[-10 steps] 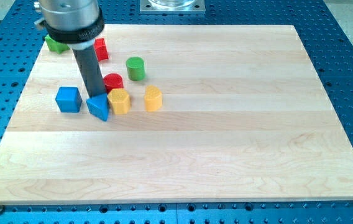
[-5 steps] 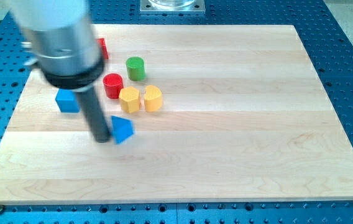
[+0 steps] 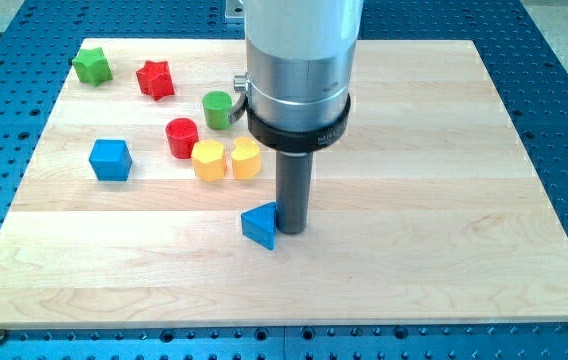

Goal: Slide the blue blocks to the bottom center of the board

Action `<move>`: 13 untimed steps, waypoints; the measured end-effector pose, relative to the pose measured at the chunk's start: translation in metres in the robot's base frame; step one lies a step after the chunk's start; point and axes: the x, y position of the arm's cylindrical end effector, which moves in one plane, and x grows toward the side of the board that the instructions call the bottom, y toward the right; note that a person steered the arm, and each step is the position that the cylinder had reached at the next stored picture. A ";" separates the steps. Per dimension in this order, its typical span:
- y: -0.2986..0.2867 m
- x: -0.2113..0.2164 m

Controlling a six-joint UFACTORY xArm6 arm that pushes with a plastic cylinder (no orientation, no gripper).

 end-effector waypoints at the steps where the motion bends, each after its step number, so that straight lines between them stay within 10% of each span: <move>1: -0.043 -0.016; 2: -0.049 0.034; 5: 0.000 -0.027; 7: 0.003 0.040; 10: -0.248 -0.014; 13: -0.202 -0.074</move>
